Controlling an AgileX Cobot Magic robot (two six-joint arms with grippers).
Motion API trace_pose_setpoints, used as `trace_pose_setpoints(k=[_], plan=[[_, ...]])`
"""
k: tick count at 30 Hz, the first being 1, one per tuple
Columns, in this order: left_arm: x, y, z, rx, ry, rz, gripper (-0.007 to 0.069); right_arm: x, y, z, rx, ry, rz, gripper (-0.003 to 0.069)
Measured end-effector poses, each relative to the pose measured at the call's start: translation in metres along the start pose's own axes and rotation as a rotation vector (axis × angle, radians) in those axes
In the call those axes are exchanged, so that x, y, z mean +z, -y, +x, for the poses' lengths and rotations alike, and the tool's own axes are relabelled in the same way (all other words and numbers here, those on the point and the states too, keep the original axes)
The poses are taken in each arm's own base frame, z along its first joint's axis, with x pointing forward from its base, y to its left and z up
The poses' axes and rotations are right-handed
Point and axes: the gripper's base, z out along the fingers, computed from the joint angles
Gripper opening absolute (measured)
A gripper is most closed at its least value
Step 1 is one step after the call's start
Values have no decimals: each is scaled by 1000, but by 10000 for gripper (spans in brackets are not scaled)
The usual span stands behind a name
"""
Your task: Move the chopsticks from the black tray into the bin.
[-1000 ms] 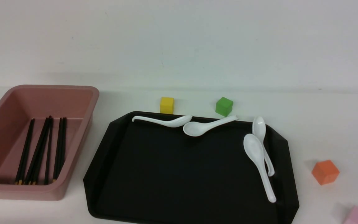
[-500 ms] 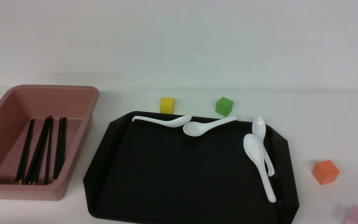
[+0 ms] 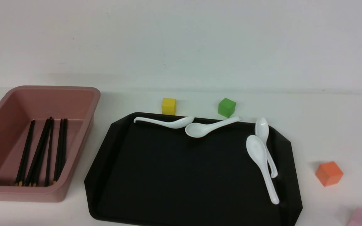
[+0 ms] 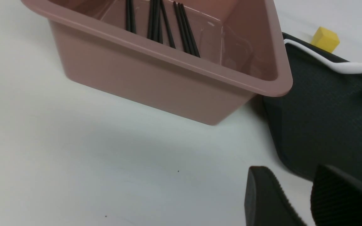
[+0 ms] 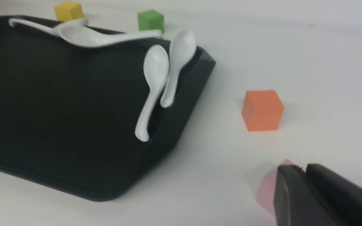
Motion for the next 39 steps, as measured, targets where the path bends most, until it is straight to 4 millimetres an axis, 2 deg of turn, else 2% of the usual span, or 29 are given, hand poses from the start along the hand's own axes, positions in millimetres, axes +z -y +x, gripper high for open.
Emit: trace_pose_setpoints(k=[39], plan=[[0,0,0,0,0,0,238,0,0,0,2,-12,5,130]])
